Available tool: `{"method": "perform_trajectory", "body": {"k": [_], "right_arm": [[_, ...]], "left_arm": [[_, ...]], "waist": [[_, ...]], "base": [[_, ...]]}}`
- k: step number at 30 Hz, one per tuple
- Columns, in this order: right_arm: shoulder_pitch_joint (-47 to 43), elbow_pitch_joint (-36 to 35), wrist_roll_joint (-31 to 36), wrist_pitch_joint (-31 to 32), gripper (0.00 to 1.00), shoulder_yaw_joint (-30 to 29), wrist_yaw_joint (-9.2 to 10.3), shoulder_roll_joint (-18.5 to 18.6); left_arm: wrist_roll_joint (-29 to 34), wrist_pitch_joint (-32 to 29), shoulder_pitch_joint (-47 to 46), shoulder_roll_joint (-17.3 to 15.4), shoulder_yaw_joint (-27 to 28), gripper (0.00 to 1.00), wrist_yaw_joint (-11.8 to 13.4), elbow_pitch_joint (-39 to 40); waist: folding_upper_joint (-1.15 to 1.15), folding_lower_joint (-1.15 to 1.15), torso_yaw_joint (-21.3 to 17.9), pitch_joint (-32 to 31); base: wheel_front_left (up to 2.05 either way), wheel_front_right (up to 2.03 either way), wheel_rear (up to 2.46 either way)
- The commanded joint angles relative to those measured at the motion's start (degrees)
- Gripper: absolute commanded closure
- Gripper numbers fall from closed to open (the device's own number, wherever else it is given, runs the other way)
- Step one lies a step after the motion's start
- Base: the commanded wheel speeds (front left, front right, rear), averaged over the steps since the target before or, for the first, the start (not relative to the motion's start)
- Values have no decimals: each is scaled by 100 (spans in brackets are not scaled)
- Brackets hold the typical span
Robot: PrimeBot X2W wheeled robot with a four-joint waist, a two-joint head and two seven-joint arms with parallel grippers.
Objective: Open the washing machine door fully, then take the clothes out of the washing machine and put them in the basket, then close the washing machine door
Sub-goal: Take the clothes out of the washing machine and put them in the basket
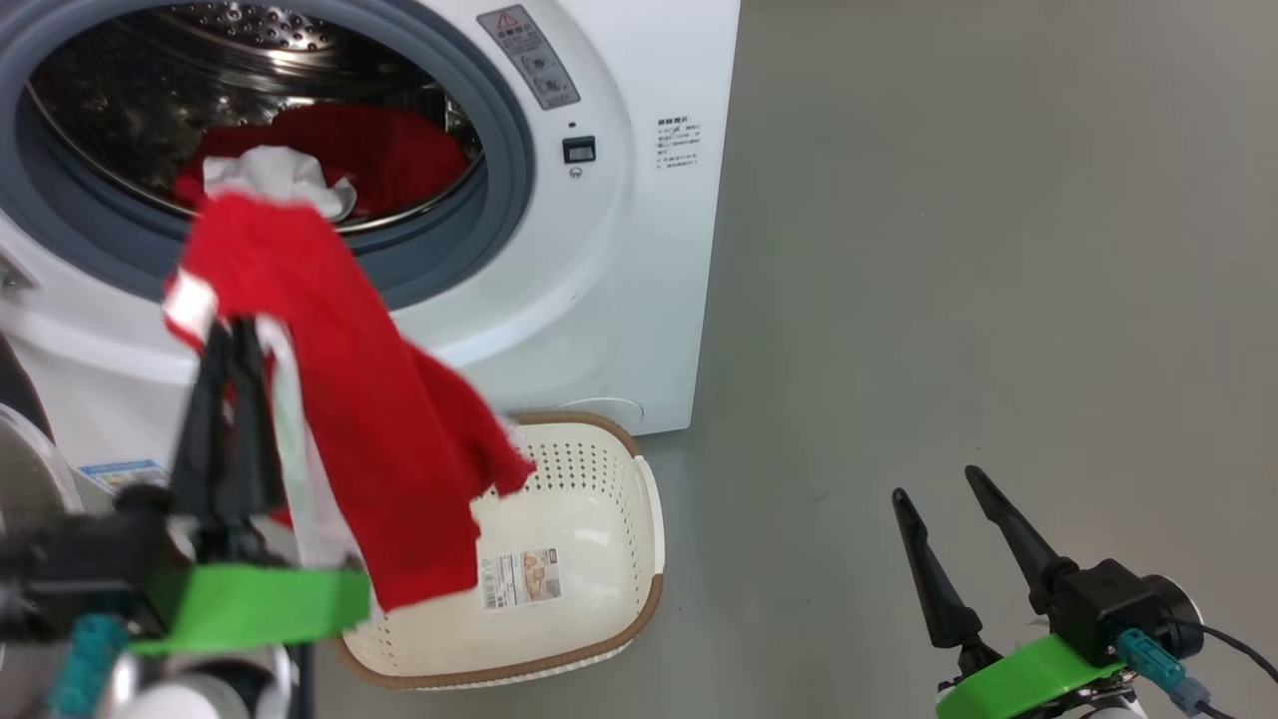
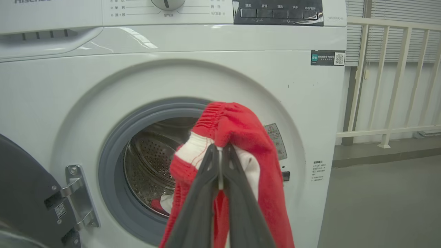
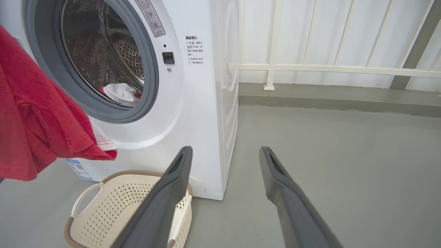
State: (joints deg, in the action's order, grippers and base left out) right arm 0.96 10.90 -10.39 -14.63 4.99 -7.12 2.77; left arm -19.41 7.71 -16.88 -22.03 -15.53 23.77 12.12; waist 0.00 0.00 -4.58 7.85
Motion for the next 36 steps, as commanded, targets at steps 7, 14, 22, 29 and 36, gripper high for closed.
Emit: {"method": "perform_trajectory", "body": {"k": [7,14,22,29,36], "right_arm": [[121,-216,72,-37,0,74,-36,24],[294,-340,37,-37,0,46,-36,48],[612,-518,-52,-37,0,61,-36,76],[980,-629,-162,-37,0,149,-36,134],[1171,-684,-238,-37,0,161,-36,136]], "left_arm": [[-350,550,685,404,178,100,94,-587],[-428,723,720,900,382,100,-299,-1416],[85,728,210,1479,916,100,-1008,-2099],[374,728,-227,1790,1350,100,-1514,-2841],[383,729,-747,1901,1625,100,-1946,-3983]], "waist": [[0,0,-62,182],[0,0,-190,589],[0,0,-399,1299],[0,0,-614,1887],[0,0,-720,2291]], "base": [[0,0,0],[0,0,0],[0,0,0],[0,0,0],[0,0,0]]}}
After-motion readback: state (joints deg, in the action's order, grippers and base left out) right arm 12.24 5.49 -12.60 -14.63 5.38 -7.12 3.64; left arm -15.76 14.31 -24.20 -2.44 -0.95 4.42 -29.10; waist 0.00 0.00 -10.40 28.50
